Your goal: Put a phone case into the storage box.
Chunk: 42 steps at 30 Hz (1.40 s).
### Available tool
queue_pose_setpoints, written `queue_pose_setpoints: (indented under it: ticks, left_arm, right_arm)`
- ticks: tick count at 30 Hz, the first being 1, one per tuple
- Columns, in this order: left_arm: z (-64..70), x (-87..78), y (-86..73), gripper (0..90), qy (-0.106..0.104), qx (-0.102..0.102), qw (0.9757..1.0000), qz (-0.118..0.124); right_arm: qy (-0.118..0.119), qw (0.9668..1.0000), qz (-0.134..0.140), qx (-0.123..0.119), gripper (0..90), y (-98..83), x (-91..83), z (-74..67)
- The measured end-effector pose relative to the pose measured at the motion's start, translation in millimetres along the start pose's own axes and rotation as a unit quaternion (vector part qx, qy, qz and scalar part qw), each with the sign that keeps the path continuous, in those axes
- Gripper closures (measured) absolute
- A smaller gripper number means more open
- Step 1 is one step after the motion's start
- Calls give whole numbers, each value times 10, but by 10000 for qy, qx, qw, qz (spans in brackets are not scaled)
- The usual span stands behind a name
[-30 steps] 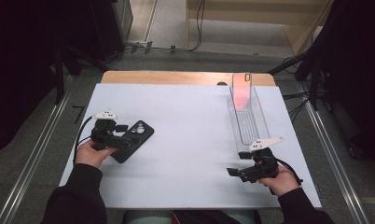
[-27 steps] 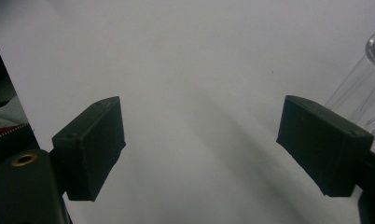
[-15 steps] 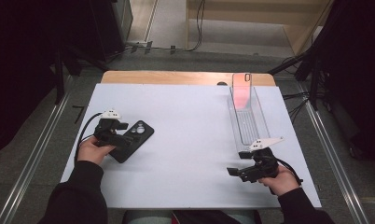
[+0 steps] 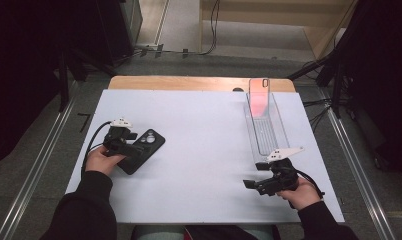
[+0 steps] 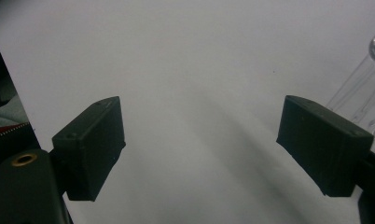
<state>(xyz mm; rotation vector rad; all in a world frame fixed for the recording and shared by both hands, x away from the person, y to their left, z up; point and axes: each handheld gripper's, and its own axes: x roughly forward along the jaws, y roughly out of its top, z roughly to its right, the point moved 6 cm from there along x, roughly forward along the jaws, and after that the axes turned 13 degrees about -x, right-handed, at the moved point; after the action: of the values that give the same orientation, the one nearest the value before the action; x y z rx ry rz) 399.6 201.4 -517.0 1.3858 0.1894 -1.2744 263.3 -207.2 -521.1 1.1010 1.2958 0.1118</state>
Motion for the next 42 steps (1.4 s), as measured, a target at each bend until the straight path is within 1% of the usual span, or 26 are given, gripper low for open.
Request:
queue_pose_setpoints:
  ticks: [2, 3, 7, 9, 11, 13, 14, 16, 18, 24, 27, 28, 29, 31, 33, 34, 36, 42]
  left_arm:
    - [-18, 12, -7, 138, 89, 47, 9999, 29]
    - [-24, 22, -13, 138, 87, 56, 9999, 27]
    - [-38, 80, -49, 138, 154, 93, 9998, -40]
    - [-51, 101, -74, 139, 233, 145, 9996, -113]
    - [-65, 121, -96, 139, 257, 126, 9995, -161]
    - [-89, 143, -118, 138, 290, 96, 9992, -266]
    - [-96, 147, -124, 135, 264, 67, 9993, -274]
    - [-97, 147, -126, 135, 256, 109, 9993, -248]
    - [-97, 152, -128, 134, 253, 72, 9993, -260]
    - [-98, 155, -135, 132, 225, 70, 9995, -223]
    - [-83, 158, -168, 131, 254, 46, 9997, -30]
    - [-78, 158, -177, 132, 282, 43, 9996, -2]
    - [-69, 165, -181, 131, 314, 57, 9995, 13]
    - [-48, 177, -200, 124, 438, 308, 9985, -63]
    - [-26, 199, -217, 116, 628, 526, 9966, -89]
    - [-18, 205, -221, 114, 674, 579, 9960, -106]
    - [-14, 210, -217, 111, 684, 513, 9963, -83]
    - [-6, 216, -218, 111, 750, 479, 9960, -85]
  right_arm:
    - [1, 10000, -4, -4, 131, 0, 1, -2]
    - [4, 10000, -6, -13, 131, 0, 2, -3]
    - [7, 10000, -10, -12, 131, 0, 3, -5]
    - [5, 10000, -6, -11, 131, 1, 3, -4]
    - [7, 10000, -6, -13, 131, 1, 2, -4]
    - [17, 10000, -5, -23, 131, 1, 3, -7]
    - [18, 10000, -6, -22, 131, 1, 3, -8]
    - [19, 10000, -7, -25, 131, 1, 3, -9]
    - [19, 10000, -5, -27, 131, 1, 2, -9]
    - [13, 10000, -16, -15, 131, -1, 2, -8]
    - [9, 10000, -19, -15, 131, -2, 2, -8]
    - [4, 10000, -17, -12, 131, -2, 4, -7]
    - [2, 10000, -22, -15, 131, -2, 5, -7]
    - [0, 10000, -17, -19, 131, -1, 8, -8]
    - [4, 10000, -29, -16, 131, -2, 9, -9]
    - [2, 10000, -31, -17, 131, -3, 10, -9]
    - [1, 10000, -34, -16, 131, -3, 11, -9]
    - [7, 10000, -52, -36, 131, -6, 17, -9]
